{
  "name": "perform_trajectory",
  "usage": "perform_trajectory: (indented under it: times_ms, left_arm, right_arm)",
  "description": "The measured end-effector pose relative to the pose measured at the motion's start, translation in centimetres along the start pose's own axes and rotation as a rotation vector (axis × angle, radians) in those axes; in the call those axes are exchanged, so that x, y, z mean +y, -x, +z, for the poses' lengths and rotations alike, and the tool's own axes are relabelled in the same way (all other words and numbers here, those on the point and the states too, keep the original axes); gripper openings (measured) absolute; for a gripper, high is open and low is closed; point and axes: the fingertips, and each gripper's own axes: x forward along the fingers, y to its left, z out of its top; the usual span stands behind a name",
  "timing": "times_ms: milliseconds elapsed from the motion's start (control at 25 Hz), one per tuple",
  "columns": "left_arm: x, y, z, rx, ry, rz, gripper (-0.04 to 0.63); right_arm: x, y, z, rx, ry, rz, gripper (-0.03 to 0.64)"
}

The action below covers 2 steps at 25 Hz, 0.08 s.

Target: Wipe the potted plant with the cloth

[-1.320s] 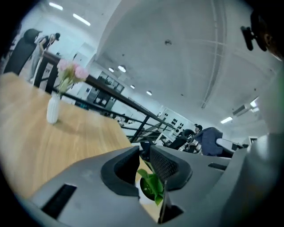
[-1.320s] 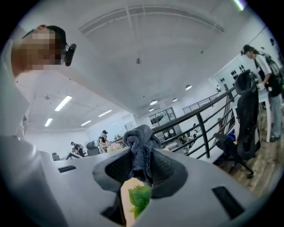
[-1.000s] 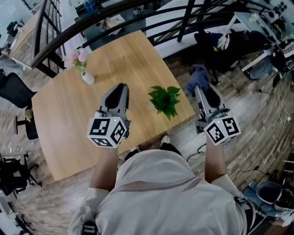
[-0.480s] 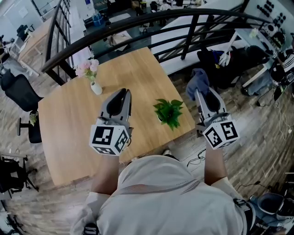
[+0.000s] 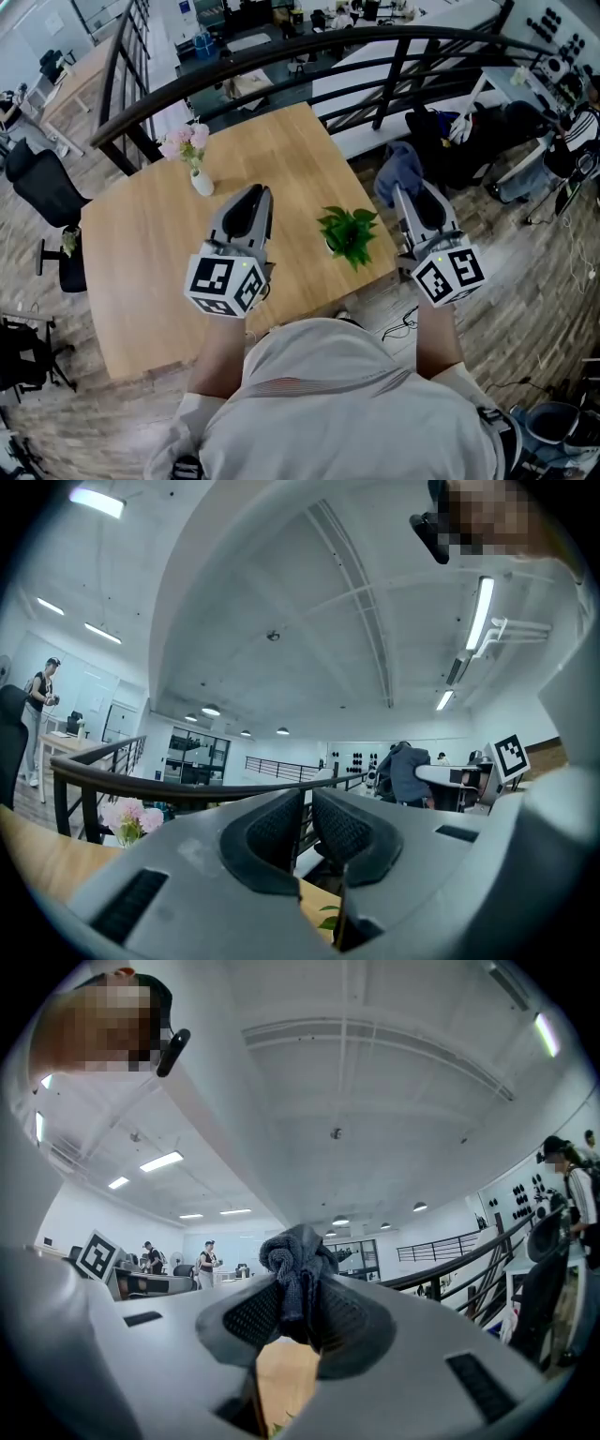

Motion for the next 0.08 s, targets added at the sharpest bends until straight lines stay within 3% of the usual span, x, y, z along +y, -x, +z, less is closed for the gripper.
perform_trajectory:
  times_ms: [80]
  left_arm:
    - [0.0,0.12,0.04,-0.001,0.001,-0.003,0.045]
  right_arm:
    - [0.11,0.06,0.02,0.0,-0.004,0.001,0.15]
